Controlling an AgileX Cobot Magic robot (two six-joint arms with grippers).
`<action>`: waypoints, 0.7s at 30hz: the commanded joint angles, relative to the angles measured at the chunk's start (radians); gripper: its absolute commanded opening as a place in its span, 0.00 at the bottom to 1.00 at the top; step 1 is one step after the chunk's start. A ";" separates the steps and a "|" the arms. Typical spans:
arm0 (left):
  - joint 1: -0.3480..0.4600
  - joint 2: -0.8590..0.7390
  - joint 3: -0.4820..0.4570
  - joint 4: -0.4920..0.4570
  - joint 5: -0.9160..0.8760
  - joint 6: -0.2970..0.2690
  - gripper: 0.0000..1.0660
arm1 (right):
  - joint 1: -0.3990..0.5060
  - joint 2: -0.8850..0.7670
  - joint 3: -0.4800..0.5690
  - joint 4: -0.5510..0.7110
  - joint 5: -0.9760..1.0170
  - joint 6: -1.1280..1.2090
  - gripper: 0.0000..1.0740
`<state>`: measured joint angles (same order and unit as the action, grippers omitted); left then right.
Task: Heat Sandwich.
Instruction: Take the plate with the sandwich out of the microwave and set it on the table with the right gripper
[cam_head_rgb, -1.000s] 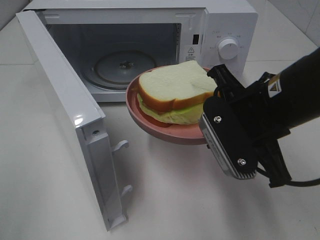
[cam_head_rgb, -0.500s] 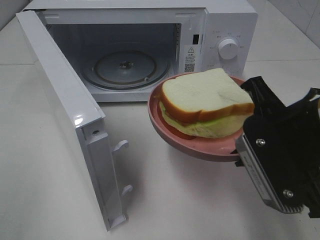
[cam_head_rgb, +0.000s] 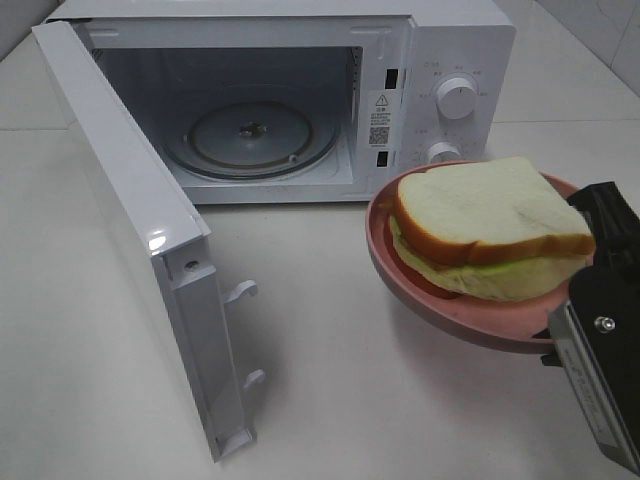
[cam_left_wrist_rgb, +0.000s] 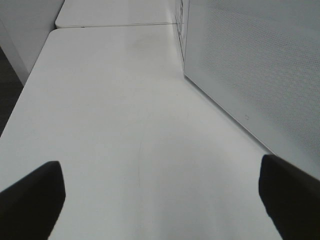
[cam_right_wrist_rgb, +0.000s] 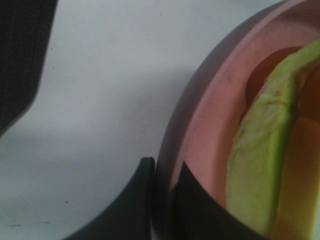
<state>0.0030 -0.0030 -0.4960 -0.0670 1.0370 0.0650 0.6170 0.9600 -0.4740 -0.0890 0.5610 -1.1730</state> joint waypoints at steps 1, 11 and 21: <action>0.005 -0.027 0.003 0.003 -0.008 0.001 0.94 | 0.003 -0.039 0.011 -0.060 0.002 0.090 0.00; 0.005 -0.027 0.003 0.003 -0.008 0.001 0.94 | 0.003 -0.052 0.014 -0.253 0.078 0.445 0.00; 0.005 -0.027 0.003 0.003 -0.008 0.001 0.94 | 0.003 -0.052 0.014 -0.494 0.151 0.858 0.00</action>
<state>0.0030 -0.0030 -0.4960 -0.0660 1.0370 0.0650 0.6170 0.9160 -0.4600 -0.5150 0.7050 -0.3960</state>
